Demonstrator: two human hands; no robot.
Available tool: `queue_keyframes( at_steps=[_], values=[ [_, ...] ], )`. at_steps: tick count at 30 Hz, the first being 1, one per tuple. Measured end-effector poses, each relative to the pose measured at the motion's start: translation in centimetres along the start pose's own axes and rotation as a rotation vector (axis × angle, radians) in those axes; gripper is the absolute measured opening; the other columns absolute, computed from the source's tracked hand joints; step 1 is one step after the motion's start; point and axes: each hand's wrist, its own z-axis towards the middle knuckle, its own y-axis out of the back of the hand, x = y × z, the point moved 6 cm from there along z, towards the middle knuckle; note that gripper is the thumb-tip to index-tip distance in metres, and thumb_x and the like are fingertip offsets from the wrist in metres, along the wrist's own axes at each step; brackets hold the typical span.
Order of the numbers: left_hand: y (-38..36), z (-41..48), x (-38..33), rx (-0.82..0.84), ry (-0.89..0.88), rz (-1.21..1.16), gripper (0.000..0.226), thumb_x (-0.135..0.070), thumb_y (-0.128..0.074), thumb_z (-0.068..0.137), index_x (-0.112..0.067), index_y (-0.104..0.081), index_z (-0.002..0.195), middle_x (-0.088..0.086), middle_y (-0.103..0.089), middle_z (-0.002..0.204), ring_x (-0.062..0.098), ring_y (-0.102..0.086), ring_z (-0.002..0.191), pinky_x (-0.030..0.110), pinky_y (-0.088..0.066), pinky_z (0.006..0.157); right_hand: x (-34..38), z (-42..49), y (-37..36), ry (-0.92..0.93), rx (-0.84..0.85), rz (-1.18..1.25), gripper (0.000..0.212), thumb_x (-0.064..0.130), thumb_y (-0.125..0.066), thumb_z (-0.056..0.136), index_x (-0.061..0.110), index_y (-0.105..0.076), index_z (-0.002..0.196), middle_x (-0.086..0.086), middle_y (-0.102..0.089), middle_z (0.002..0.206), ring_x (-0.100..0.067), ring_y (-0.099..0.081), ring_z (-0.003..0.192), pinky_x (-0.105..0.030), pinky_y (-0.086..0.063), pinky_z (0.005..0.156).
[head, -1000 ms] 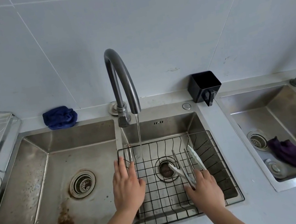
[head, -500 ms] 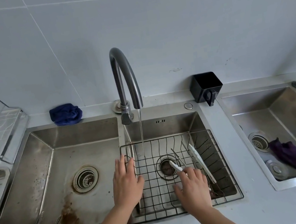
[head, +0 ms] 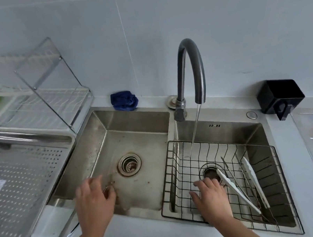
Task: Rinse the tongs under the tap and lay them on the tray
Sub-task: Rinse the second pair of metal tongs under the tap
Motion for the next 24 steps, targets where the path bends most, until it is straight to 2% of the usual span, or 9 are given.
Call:
queue_keyframes(
  at_steps=[4,8,13,16,19,21,24],
  values=[
    [-1.3,-0.7,5.4,0.142,0.223,0.032,0.078,-0.046,-0.089,0.068,-0.008,-0.061,0.130,0.026,-0.054,0.128,0.045,-0.045,0.120,0.060,-0.043,0.090,-0.4,0.2,-1.1,-0.018,0.067,0.024,0.037,0.046,-0.057,0.099,0.022,-0.068,0.125,0.002,-0.066,0.116,-0.025,-0.054,0.110,-0.037,-0.045,0.096],
    [-2.6,-0.8,7.4,0.289,0.287,0.044,0.090,-0.062,-0.077,0.076,-0.013,-0.047,0.145,0.022,-0.047,0.142,0.041,-0.037,0.134,0.059,-0.044,0.098,-0.8,0.4,-1.3,-0.039,0.098,0.034,0.040,0.047,-0.056,0.099,0.023,-0.065,0.130,0.003,-0.064,0.120,-0.023,-0.052,0.112,-0.035,-0.043,0.098],
    [-3.0,-0.2,8.1,0.275,0.241,0.036,0.063,-0.044,-0.077,0.084,-0.006,-0.061,0.132,0.020,-0.057,0.124,0.041,-0.049,0.119,0.052,-0.049,0.087,-1.0,0.6,-1.4,-0.065,0.135,0.054,0.041,0.048,-0.054,0.100,0.025,-0.063,0.133,0.005,-0.063,0.122,-0.021,-0.050,0.116,-0.033,-0.041,0.100],
    [-2.6,-0.1,7.6,0.262,0.202,0.011,0.060,-0.039,-0.079,0.084,-0.005,-0.063,0.131,0.018,-0.060,0.111,0.039,-0.054,0.109,0.048,-0.051,0.083,-1.0,0.6,-1.3,-0.076,0.140,0.063,0.040,0.046,-0.055,0.100,0.024,-0.063,0.132,0.004,-0.062,0.122,-0.021,-0.050,0.116,-0.033,-0.041,0.101],
    [-1.5,0.3,5.7,0.194,0.173,-0.092,0.061,-0.040,-0.081,0.082,-0.008,-0.065,0.131,0.012,-0.058,0.103,0.034,-0.055,0.102,0.043,-0.050,0.077,-1.2,0.6,-1.3,-0.100,0.143,0.097,0.039,0.045,-0.058,0.099,0.023,-0.064,0.131,0.004,-0.063,0.123,-0.021,-0.051,0.116,-0.033,-0.041,0.101],
    [-1.2,0.8,3.3,0.189,0.162,-0.222,0.058,-0.040,-0.081,0.083,-0.013,-0.065,0.131,0.010,-0.060,0.108,0.030,-0.057,0.104,0.043,-0.052,0.081,-1.4,0.6,-1.3,-0.123,0.151,0.118,0.038,0.044,-0.059,0.098,0.024,-0.065,0.130,0.005,-0.063,0.123,-0.021,-0.051,0.116,-0.033,-0.042,0.100],
    [-1.2,1.4,-1.2,0.258,0.194,-0.610,0.052,-0.040,-0.079,0.085,-0.022,-0.066,0.132,-0.001,-0.065,0.114,0.018,-0.064,0.105,0.041,-0.053,0.092,-1.4,1.0,-0.9,-0.161,0.169,0.181,0.035,0.041,-0.061,0.098,0.023,-0.065,0.128,0.005,-0.064,0.120,-0.019,-0.051,0.116,-0.031,-0.043,0.098]
  ],
)
